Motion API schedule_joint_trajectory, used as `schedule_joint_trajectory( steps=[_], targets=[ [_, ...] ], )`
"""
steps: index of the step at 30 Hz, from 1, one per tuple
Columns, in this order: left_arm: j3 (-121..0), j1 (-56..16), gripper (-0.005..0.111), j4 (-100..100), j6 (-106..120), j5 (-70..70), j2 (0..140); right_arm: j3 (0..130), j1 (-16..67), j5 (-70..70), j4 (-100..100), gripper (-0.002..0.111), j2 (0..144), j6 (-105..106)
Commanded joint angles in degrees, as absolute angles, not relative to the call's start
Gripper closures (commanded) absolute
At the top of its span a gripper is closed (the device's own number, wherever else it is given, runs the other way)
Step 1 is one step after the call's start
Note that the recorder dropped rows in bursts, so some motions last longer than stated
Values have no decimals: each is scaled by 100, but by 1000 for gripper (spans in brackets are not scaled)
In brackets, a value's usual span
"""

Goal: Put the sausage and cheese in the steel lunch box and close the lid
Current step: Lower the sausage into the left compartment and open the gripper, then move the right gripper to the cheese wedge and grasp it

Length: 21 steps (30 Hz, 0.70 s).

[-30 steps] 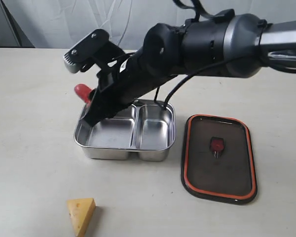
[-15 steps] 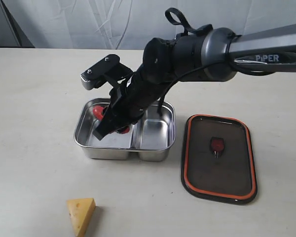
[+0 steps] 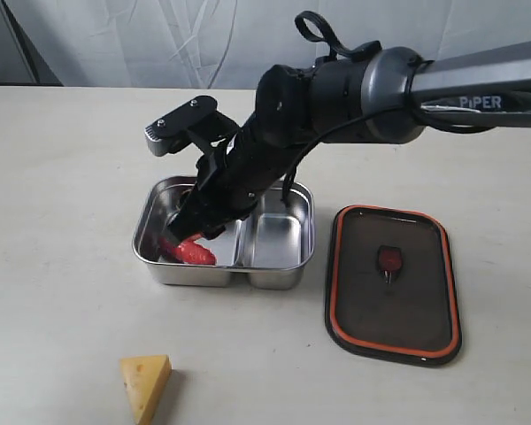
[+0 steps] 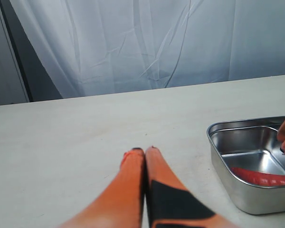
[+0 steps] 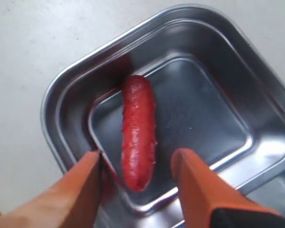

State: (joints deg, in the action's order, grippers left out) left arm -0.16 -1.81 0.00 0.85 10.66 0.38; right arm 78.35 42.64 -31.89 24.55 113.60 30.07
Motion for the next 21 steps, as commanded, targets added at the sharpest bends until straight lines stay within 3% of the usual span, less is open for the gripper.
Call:
schedule_joint_trajectory(
  steps=[1,9,21],
  targets=[
    [0,-219,107,0,88,1036,0,7861,4245,-3817,2342,60,10946,2949],
    [0,-219,107,0,88,1036,0,7846,4756,-5128,1445,60,10502,1192],
    [0,-219,107,0,88,1036,0,7803,6136,-4561,209,60,10548,-2133]
  ],
)
